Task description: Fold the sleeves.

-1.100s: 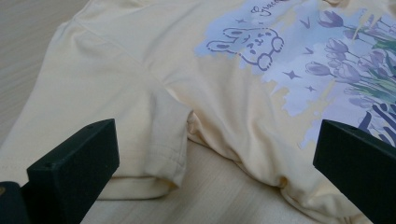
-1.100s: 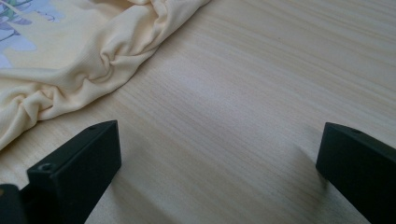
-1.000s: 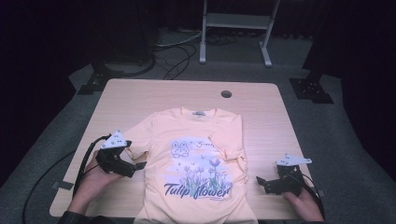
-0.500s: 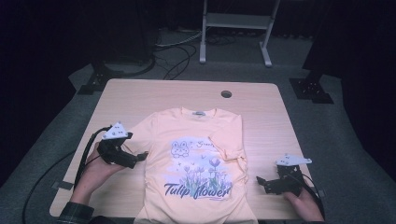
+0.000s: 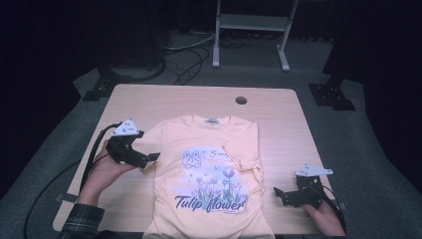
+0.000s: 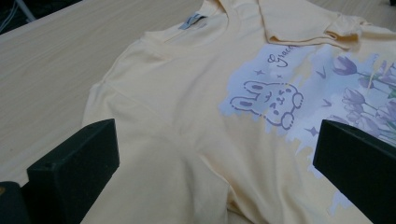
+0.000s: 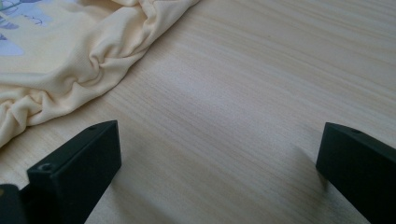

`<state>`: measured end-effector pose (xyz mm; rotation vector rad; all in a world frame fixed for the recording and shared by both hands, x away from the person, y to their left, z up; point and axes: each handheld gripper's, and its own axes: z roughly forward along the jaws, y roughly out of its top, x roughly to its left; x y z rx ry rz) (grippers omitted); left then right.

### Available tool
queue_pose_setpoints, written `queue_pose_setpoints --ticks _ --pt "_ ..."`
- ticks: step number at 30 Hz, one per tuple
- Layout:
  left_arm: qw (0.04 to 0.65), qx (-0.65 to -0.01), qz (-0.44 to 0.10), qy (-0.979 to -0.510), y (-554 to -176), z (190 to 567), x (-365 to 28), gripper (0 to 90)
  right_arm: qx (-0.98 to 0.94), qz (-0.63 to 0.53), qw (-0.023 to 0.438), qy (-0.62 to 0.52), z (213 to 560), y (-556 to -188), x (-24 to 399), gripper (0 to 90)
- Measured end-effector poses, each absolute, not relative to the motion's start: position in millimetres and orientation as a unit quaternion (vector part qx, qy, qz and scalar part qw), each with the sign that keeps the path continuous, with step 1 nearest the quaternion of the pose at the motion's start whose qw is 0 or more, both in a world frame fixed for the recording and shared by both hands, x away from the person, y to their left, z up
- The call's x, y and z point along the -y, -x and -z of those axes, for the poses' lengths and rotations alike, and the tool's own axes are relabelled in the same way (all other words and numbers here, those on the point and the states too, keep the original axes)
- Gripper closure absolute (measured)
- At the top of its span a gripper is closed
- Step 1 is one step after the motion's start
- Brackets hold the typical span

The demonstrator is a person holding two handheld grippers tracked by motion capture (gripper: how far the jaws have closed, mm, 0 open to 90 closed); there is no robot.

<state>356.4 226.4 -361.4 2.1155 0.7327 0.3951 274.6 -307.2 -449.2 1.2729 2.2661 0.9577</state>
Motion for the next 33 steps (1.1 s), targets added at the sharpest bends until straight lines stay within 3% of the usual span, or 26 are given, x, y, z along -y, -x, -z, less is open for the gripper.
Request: queue_pose_setpoints --ticks 21,33 --pt "0.422 -0.293 -0.147 -0.845 -390.4 344.7 -234.8 0.0 -0.804 -0.340 0.185 -0.452 449.2 -274.6 307.2 0.0" --pt "0.397 -0.315 -0.135 -0.852 -412.0 354.8 -237.8 0.4 -0.804 -0.340 0.184 -0.451 449.2 -274.7 307.1 0.0"
